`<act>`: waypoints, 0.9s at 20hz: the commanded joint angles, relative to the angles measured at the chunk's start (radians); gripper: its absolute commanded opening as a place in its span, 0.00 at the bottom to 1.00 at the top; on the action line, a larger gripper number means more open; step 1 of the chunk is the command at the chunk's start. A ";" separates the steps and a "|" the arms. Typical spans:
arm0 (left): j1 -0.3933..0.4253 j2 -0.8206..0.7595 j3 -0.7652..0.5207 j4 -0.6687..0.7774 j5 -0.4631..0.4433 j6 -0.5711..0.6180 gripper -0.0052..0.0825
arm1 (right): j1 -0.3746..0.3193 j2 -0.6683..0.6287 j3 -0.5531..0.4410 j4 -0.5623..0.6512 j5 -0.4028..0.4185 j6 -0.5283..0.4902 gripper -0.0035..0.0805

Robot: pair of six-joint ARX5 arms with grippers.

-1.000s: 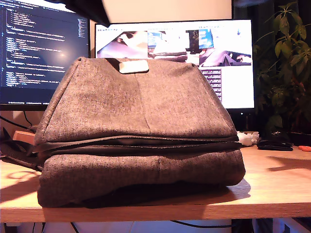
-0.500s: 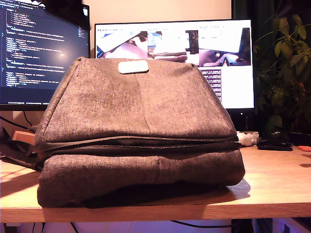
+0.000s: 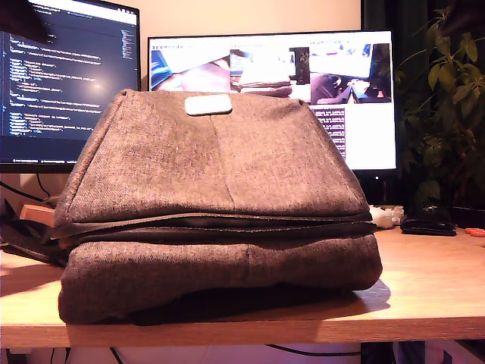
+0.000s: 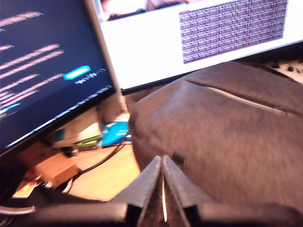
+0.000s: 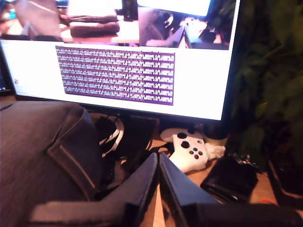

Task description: Pack the pair of socks inside the grey Google backpack

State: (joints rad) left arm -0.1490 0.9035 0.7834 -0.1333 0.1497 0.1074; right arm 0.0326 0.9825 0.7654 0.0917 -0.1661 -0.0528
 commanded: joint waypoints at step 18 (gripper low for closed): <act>0.009 -0.558 -0.282 -0.257 0.000 -0.127 0.04 | 0.000 -0.722 -0.380 -0.310 0.045 0.080 0.03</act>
State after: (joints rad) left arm -0.1429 0.3470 0.5171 -0.3794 0.1486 0.0032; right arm 0.0326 0.2504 0.3988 -0.2073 -0.1211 0.0257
